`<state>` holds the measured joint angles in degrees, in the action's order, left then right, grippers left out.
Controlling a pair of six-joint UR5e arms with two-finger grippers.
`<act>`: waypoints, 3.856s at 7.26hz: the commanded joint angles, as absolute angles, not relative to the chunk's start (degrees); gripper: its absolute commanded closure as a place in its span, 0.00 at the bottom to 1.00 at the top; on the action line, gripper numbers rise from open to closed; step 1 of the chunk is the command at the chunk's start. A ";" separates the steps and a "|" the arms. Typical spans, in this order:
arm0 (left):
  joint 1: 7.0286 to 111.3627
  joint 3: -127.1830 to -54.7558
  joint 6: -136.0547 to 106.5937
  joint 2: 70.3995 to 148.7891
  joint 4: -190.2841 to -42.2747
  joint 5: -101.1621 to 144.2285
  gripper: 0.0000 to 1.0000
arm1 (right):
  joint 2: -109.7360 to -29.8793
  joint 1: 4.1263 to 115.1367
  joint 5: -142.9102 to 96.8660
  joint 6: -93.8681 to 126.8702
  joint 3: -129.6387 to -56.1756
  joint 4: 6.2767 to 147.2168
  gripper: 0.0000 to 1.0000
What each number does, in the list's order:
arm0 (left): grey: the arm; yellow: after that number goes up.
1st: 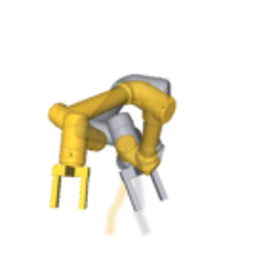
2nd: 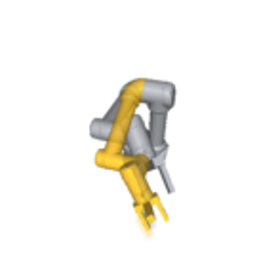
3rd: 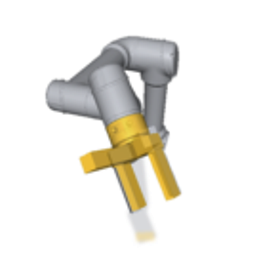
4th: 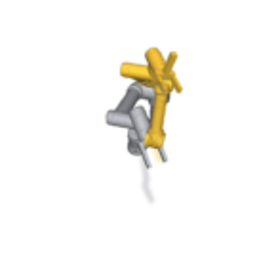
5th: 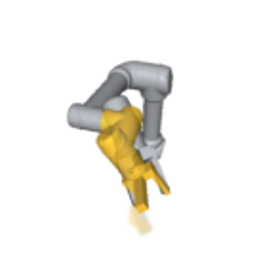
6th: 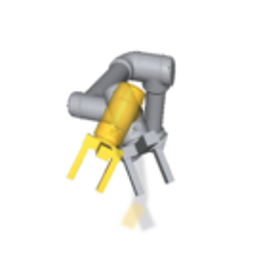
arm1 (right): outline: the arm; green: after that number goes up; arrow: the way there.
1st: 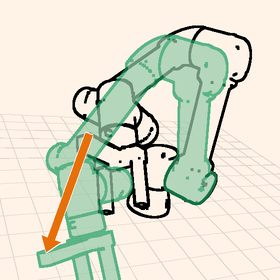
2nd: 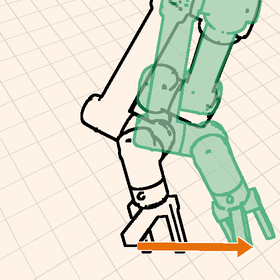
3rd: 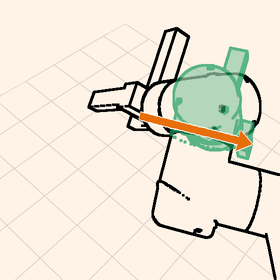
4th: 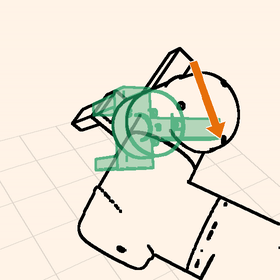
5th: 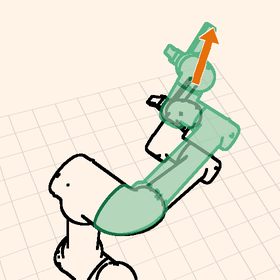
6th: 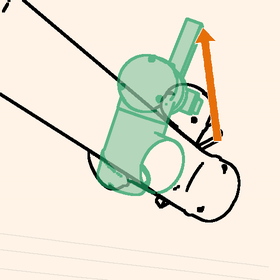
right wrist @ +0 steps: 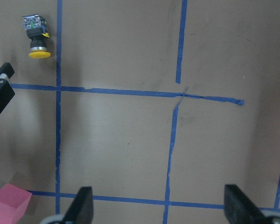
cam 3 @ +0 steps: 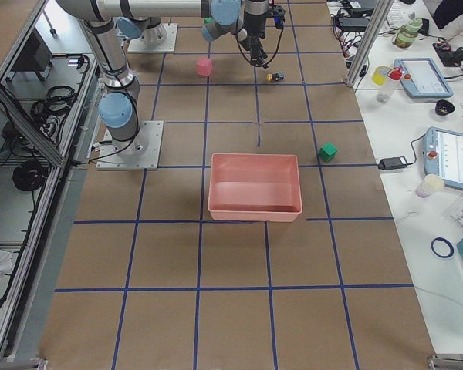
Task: Align button upright
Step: 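Reach the left gripper to the lying button and grasp its body, then lift the button with the left gripper and rotate it cap-up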
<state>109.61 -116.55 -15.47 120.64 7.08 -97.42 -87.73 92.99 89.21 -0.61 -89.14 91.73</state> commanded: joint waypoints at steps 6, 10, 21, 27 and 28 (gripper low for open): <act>112.24 -111.80 -18.98 127.26 7.12 -100.72 0.17 | -87.89 93.08 90.26 0.00 -89.21 93.16 0.00; 112.24 -109.86 -18.98 128.41 7.21 -100.63 0.24 | -87.89 93.08 90.26 -0.09 -89.21 93.25 0.00; 112.24 -109.78 -18.72 126.13 6.42 -104.15 0.69 | -87.89 93.08 90.26 -0.09 -89.30 93.17 0.00; 108.39 -102.50 -40.74 118.85 -27.67 -91.03 0.96 | -87.89 93.25 90.18 0.09 -89.30 93.16 0.00; 106.11 -102.22 -43.13 117.18 -30.64 -86.09 0.97 | -87.89 93.25 90.18 0.09 -89.38 93.25 0.00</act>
